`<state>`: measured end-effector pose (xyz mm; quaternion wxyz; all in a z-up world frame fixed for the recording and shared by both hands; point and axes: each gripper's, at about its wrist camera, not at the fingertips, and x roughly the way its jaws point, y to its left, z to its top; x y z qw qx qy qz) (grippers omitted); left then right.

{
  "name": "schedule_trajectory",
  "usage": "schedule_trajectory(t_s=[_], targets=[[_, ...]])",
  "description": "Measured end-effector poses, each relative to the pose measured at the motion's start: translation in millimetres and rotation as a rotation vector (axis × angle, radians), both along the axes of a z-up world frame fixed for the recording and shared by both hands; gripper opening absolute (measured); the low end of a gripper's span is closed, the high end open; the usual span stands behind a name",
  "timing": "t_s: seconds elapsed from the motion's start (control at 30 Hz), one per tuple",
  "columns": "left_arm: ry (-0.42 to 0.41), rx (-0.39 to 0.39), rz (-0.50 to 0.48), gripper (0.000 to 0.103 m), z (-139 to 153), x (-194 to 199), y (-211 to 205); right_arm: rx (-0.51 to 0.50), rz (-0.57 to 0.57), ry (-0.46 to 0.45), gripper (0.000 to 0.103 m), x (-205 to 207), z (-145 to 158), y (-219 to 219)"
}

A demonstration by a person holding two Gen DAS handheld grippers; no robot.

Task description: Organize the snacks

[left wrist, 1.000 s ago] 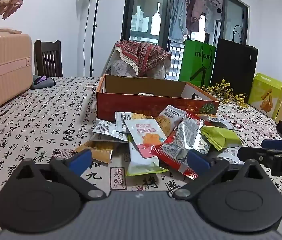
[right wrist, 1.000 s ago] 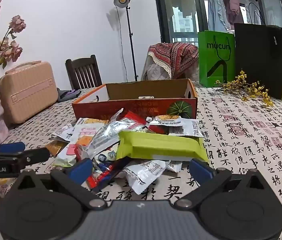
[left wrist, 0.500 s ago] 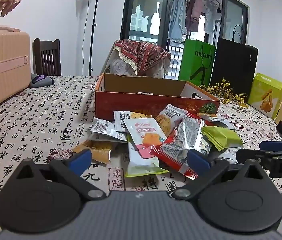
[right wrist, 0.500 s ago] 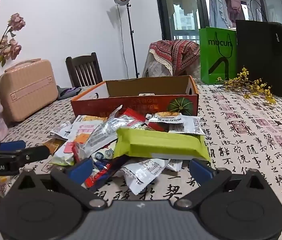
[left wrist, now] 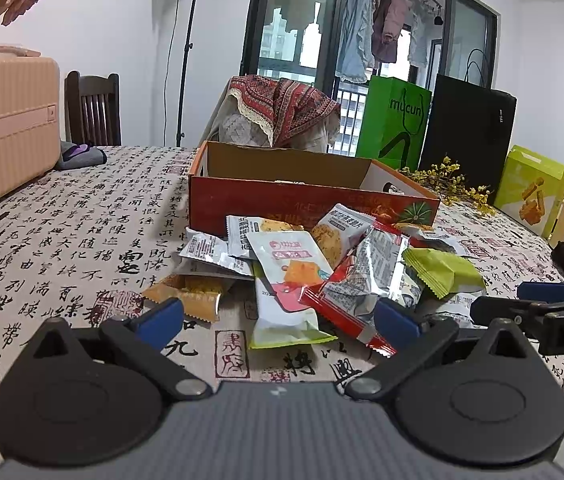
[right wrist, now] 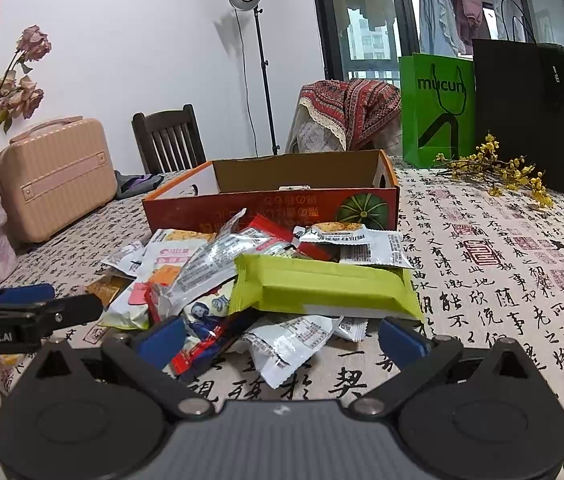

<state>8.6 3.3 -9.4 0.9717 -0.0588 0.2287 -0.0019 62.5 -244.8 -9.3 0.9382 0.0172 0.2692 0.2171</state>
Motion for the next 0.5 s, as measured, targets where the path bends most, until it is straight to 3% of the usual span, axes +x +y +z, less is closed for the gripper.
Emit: schedule_trajectory(t_s=[0.5], targets=[[0.001,-0.006,-0.002,0.103,-0.5,-0.3,-0.1,0.005,0.000,0.005,0.103,1.1,-2.2,0.2]])
